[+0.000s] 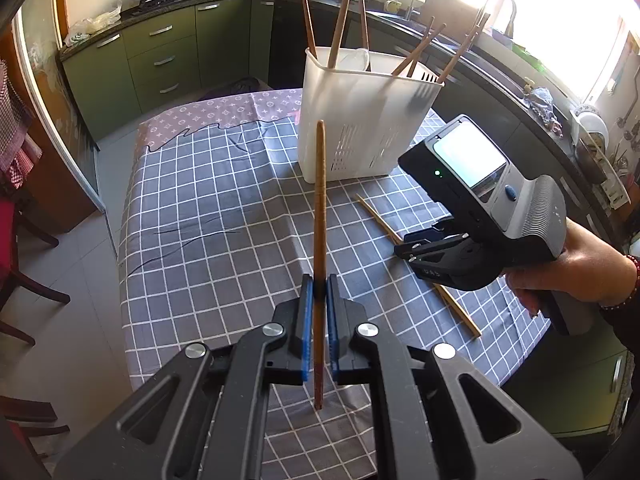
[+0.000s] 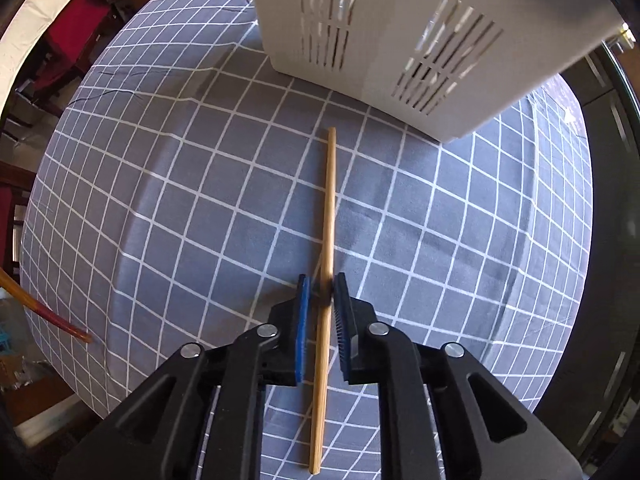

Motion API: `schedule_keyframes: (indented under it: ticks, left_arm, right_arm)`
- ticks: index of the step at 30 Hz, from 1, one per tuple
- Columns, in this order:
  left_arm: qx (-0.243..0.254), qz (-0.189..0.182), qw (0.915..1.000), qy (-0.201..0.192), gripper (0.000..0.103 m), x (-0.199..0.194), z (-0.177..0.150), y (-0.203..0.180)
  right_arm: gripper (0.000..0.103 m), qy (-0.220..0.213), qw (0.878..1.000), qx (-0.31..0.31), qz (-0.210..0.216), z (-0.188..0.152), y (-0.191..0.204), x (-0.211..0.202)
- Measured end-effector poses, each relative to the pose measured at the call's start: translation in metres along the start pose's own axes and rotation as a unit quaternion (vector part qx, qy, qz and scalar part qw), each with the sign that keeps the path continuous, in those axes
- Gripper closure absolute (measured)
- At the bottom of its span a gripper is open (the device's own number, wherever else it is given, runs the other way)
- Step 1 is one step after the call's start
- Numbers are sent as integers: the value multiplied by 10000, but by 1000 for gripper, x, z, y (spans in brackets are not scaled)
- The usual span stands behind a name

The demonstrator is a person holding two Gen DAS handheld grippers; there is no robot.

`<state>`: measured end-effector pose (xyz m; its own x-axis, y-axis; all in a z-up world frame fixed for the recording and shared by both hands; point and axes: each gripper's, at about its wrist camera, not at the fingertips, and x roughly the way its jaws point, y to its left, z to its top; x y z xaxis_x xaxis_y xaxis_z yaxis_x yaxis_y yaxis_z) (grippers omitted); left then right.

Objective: Organize utensils
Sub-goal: 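Lift the chopstick with the left gripper while the right gripper grasps the last chopstick, then carry both chopsticks over the white caddy and open both grippers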

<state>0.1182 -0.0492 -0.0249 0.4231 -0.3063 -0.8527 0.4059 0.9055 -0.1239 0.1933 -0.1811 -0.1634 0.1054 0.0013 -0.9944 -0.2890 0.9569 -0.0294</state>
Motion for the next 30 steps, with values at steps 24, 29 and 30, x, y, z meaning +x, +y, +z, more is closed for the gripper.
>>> schedule_keyframes:
  ticks: [24, 29, 30]
  left_arm:
    - [14, 74, 9999, -113, 96, -15, -1, -7]
    - [54, 102, 9998, -168, 96, -20, 0, -14]
    - [66, 105, 9998, -181, 96, -22, 1, -15]
  right_arm:
    - [96, -2811, 9561, 270, 788, -128, -62, -157]
    - [96, -2962, 9508, 384, 827, -142, -74, -161]
    - [96, -2967, 9504, 395, 850, -143, -76, -162]
